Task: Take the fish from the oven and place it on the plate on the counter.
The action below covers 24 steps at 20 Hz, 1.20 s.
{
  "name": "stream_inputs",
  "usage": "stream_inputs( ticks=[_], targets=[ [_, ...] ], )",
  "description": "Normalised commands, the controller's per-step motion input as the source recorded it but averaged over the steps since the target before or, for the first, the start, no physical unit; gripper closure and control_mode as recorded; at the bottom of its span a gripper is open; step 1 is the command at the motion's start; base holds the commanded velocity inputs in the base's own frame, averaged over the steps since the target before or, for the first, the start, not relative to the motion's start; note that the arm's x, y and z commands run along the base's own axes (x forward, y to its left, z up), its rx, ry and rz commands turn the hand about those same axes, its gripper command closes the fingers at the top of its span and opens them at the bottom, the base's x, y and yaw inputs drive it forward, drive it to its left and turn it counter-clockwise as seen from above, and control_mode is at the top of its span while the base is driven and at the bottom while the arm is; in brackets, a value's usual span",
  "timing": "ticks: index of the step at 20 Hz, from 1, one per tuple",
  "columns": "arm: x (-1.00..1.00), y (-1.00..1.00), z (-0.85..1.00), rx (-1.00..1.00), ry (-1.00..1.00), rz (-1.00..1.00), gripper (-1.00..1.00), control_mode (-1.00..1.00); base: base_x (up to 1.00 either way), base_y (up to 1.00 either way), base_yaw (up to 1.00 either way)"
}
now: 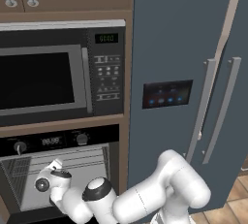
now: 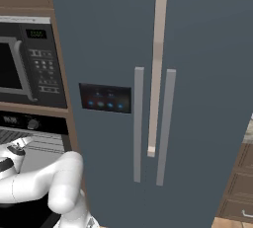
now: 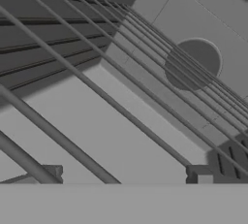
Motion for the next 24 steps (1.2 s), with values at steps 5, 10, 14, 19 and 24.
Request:
stream_inputs(
  ticks=[5,10,14,19,24],
  targets=[
    [0.00,0.00,-1.00,-0.06,-0.01,-0.02,-1.00,-1.00,0.00,0.00,0.00],
    [0.29,0.00,-1.00,-0.05,-0.10,-0.02,-1.00,-1.00,0.00,0.00,0.00],
    [0.46,0.00,-0.99,-0.03,-0.17,-0.01,-1.00,-1.00,0.00,0.00,0.00],
    [0.43,0.00,-0.84,-0.02,-0.22,0.00,-1.00,-1.00,0.00,0.00,0.00],
    [0.31,0.00,-0.74,0.00,-0.25,-0.03,-1.00,-1.00,0.00,0.00,0.00]
  ],
)
